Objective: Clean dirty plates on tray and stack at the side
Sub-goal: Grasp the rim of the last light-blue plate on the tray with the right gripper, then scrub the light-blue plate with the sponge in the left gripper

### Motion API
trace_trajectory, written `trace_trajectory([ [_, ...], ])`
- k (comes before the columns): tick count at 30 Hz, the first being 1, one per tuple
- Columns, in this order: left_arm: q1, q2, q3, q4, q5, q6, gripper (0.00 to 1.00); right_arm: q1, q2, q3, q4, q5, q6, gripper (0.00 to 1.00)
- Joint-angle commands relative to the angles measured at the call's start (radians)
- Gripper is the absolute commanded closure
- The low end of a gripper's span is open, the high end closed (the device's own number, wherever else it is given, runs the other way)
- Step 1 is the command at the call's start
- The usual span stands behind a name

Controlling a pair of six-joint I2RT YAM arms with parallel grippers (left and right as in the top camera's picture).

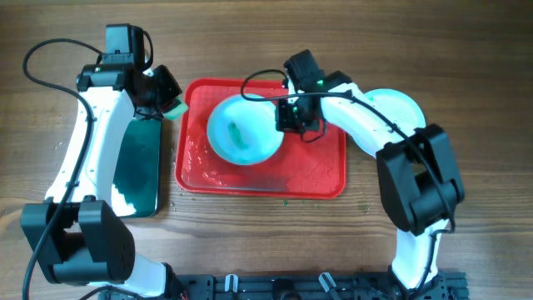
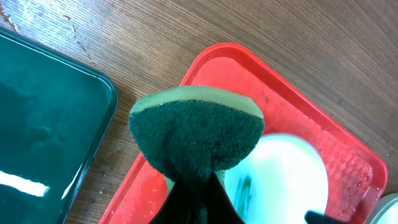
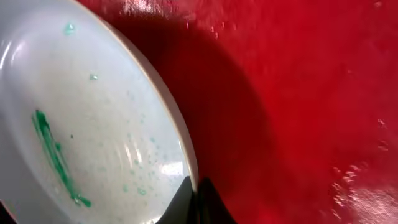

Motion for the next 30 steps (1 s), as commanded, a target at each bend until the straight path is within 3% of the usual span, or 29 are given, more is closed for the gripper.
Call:
trace_trajectory([
  [1,-0.006,0.006,0.0,-0.006,-0.013,-0.01,0.96,0.036,0.058,0.0,0.055,0.069,0.184,0.95],
  [3,-0.006,0.006,0.0,-0.013,-0.013,-0.01,0.96,0.04,0.074,0.0,0.079,0.074,0.193,0.95],
  [4,-0.006,0.006,0.0,-0.013,-0.013,-0.01,0.96,0.04,0.086,0.0,0.088,0.081,0.193,0.88],
  [9,-0.026,0.006,0.0,-0.013,-0.013,-0.018,0.96,0.04,0.101,0.0,0.159,0.136,0.166,0.8],
  [10,-0.032,0.006,0.0,-0.013,-0.013,-0.018,0.96,0.04,0.103,0.0,0.171,0.136,0.158,0.81],
  [12,-0.05,0.011,0.0,-0.013,-0.013,-0.018,0.96,0.041,0.106,0.0,0.18,0.124,0.149,0.94],
  [19,-0.115,0.119,0.0,0.006,-0.013,-0.017,0.96,0.045,0.106,0.0,0.163,0.089,0.178,0.96],
  [25,-0.221,0.271,0.0,0.166,-0.013,0.163,0.96,0.045,0.106,0.0,0.161,0.071,0.162,0.96],
  [30,-0.291,0.379,-0.002,0.183,-0.019,0.344,0.96,0.045,0.106,0.0,0.166,0.072,0.153,0.96],
])
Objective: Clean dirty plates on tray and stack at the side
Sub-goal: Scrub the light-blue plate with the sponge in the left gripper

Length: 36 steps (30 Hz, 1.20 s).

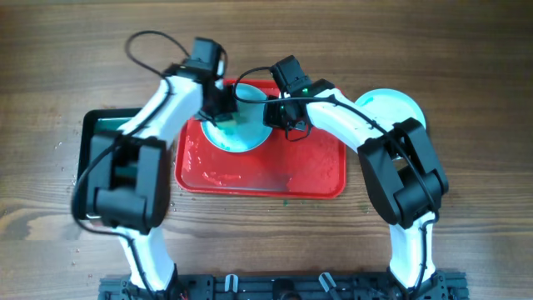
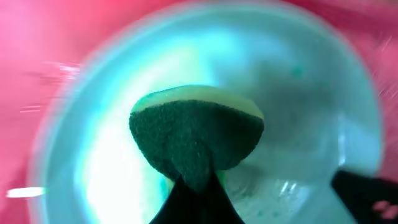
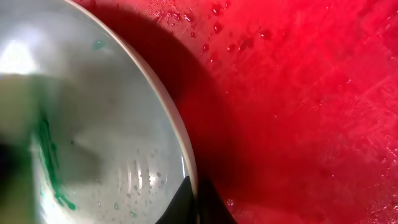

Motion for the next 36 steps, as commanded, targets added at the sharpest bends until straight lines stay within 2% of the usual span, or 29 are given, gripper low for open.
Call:
trace_trajectory([
  [1,-0.024,0.071,-0.008,-0.008,-0.021,0.161,0.96,0.003,0.033,0.0,0.0,-0.013,-0.012,0.96],
  [5,-0.01,0.111,-0.046,-0.023,-0.086,0.168,0.96,0.002,0.033,0.0,0.002,-0.014,-0.015,0.96],
  [9,0.017,0.101,-0.05,-0.061,-0.072,0.266,0.96,-0.018,0.033,0.0,0.002,-0.079,-0.039,0.96],
  [11,0.029,0.096,-0.049,-0.034,-0.109,0.294,0.96,-0.034,0.033,0.0,0.002,-0.117,-0.04,0.96],
  [15,0.048,0.097,-0.05,0.053,-0.253,0.261,0.96,-0.039,0.033,0.0,0.001,-0.118,-0.041,0.96],
  [16,0.046,0.097,-0.05,0.047,-0.299,0.207,0.96,-0.04,0.033,0.0,0.001,-0.118,-0.042,0.95],
  [18,0.034,0.097,-0.05,0.008,-0.293,0.156,0.96,-0.04,0.033,0.0,0.003,-0.118,-0.041,0.96],
  [21,-0.023,0.097,-0.05,-0.101,-0.172,0.166,0.96,-0.04,0.033,0.0,0.006,-0.117,-0.041,0.96],
  [24,-0.072,0.097,-0.05,-0.147,0.129,0.387,0.96,-0.04,0.033,0.0,0.006,-0.117,-0.041,0.96],
  [25,-0.086,0.097,-0.05,-0.151,0.208,0.451,0.96,-0.04,0.033,0.0,0.006,-0.117,-0.041,0.96],
  [26,-0.097,0.097,-0.05,-0.145,0.226,0.476,0.96,-0.04,0.033,0.0,0.006,-0.117,-0.041,0.96],
  [29,-0.108,0.097,-0.05,-0.08,0.184,0.472,0.96,-0.04,0.033,0.0,0.005,-0.117,-0.042,0.96],
  [30,-0.105,0.097,-0.05,-0.043,0.136,0.434,0.96,-0.04,0.033,0.0,0.005,-0.117,-0.042,0.96],
  [36,-0.084,0.097,-0.05,0.125,-0.362,0.104,0.96,-0.04,0.033,0.0,0.005,-0.117,-0.049,0.96],
])
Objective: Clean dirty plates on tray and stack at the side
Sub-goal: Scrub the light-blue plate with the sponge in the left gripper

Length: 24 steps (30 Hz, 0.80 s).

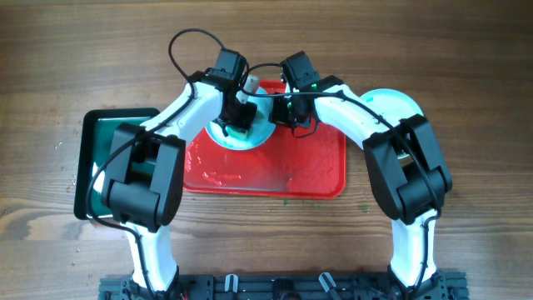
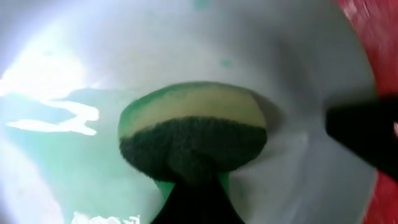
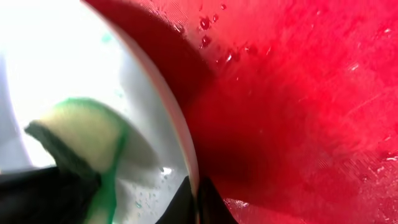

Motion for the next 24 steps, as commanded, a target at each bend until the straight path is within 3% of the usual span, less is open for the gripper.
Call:
trace_trajectory([
  [1,0.006,0.06,-0.027,0.071,-0.43,-0.256,0.96,0.009,0.024,0.0,-0.003,-0.022,-0.006,0.96],
  [4,0.006,0.06,-0.027,0.055,-0.616,-0.376,0.96,0.009,0.024,0.0,-0.003,-0.022,-0.011,0.96],
  [7,0.001,0.06,-0.027,-0.029,-0.594,-0.378,0.96,0.009,0.024,0.0,-0.003,-0.022,-0.015,0.96],
  [9,-0.003,0.06,-0.027,-0.09,-0.516,-0.35,0.96,0.009,0.024,0.0,-0.002,-0.022,-0.015,0.96],
  [12,-0.005,0.06,-0.027,-0.154,-0.237,-0.156,0.96,0.009,0.024,0.0,0.002,-0.022,-0.018,0.96],
  [20,-0.006,0.06,-0.027,-0.195,0.345,0.205,0.96,0.009,0.024,0.0,0.008,-0.022,-0.018,0.96],
  [24,-0.006,0.06,-0.027,-0.117,0.326,0.193,0.96,0.009,0.024,0.0,0.008,-0.022,-0.018,0.96],
])
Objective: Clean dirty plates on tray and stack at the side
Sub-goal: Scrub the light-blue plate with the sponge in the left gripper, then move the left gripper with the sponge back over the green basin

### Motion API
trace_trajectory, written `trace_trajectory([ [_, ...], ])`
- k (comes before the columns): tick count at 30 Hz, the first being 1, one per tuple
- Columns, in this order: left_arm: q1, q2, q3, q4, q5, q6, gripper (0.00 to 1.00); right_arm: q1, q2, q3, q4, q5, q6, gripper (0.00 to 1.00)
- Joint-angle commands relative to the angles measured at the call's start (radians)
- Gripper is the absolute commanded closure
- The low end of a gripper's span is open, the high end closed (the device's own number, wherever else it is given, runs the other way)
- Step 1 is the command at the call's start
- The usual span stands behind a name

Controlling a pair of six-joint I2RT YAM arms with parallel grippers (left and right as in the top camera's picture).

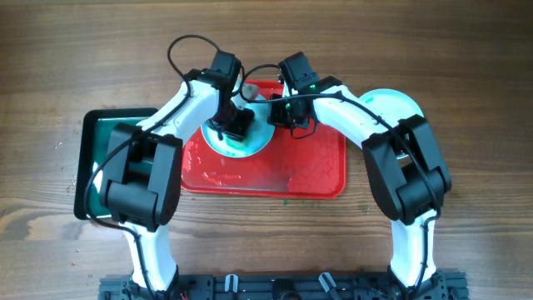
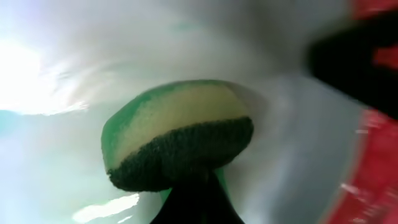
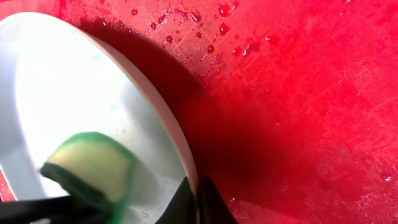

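Observation:
A white plate (image 1: 250,143) is held tilted over the red tray (image 1: 316,171). My right gripper (image 1: 279,112) is shut on its right rim (image 3: 186,163). A yellow and green sponge (image 2: 177,127) is pinched in my left gripper (image 1: 233,123) and pressed on the plate's inner face (image 3: 74,93). The sponge (image 3: 90,165) also shows in the right wrist view, low on the plate. A stack of clean white plates (image 1: 396,104) lies right of the tray.
A dark green tray of water (image 1: 92,167) lies on the wooden table at the left. The red tray's floor (image 3: 298,93) is wet with droplets. Black cables loop above both wrists at the back.
The sponge has shifted lower and toward the left on the plate's face. My right gripper still holds the rim in the same place.
First my left gripper held the sponge over the tray's left corner while my right held a plate with a green smear. Then the sponge was on the plate. The smear no longer shows, and the sponge sits at another spot on the face.

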Motion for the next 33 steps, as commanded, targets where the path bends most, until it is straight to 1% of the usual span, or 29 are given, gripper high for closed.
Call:
trace_trajectory([
  [1,-0.026,0.061,-0.037,0.081,0.111,0.027,0.96,0.002,0.024,0.0,0.01,-0.006,0.005,0.96],
  [5,-0.026,0.061,-0.037,0.206,-0.174,-0.153,0.96,0.002,0.024,0.0,0.01,-0.006,0.005,0.96],
  [7,-0.026,0.061,-0.037,0.264,-0.388,-0.282,0.96,0.002,0.024,0.0,0.01,-0.006,0.004,0.96],
  [9,-0.026,0.061,-0.037,0.285,-0.603,-0.398,0.96,0.002,0.024,0.0,0.011,-0.006,0.001,0.96],
  [12,-0.026,0.061,-0.037,0.262,-0.74,-0.472,0.96,0.002,0.024,0.0,0.014,-0.006,0.001,0.96],
  [13,-0.026,0.061,-0.037,0.245,-0.759,-0.493,0.96,0.002,0.024,0.0,0.014,-0.006,0.001,0.96],
  [14,-0.026,0.059,-0.037,0.197,-0.764,-0.524,0.96,0.002,0.024,0.0,0.014,-0.006,0.0,0.96],
  [16,-0.026,0.05,-0.036,0.15,-0.747,-0.534,0.96,0.002,0.024,0.0,0.014,-0.006,0.0,0.96],
  [18,-0.026,0.02,-0.034,0.09,-0.645,-0.534,0.96,0.002,0.024,0.0,0.014,-0.006,0.0,0.96],
  [20,-0.018,-0.035,-0.022,0.037,-0.492,-0.533,0.96,0.002,0.024,0.0,0.014,-0.006,0.0,0.96],
  [23,0.008,-0.124,-0.009,0.006,-0.364,-0.534,0.96,0.002,0.024,0.0,0.013,-0.006,-0.003,0.96],
  [26,0.082,-0.272,-0.005,-0.038,-0.24,-0.534,0.96,0.002,0.024,0.0,0.008,-0.006,-0.008,0.96],
  [27,0.111,-0.317,-0.005,-0.055,-0.219,-0.534,0.96,0.002,0.024,0.0,0.008,-0.007,-0.007,0.96],
  [31,0.243,-0.478,-0.005,-0.14,-0.217,-0.533,0.96,0.002,0.022,0.007,0.006,-0.055,-0.042,0.96],
  [33,0.297,-0.516,-0.005,-0.18,-0.217,-0.533,0.96,0.002,0.006,0.025,-0.024,-0.085,-0.113,0.96],
])
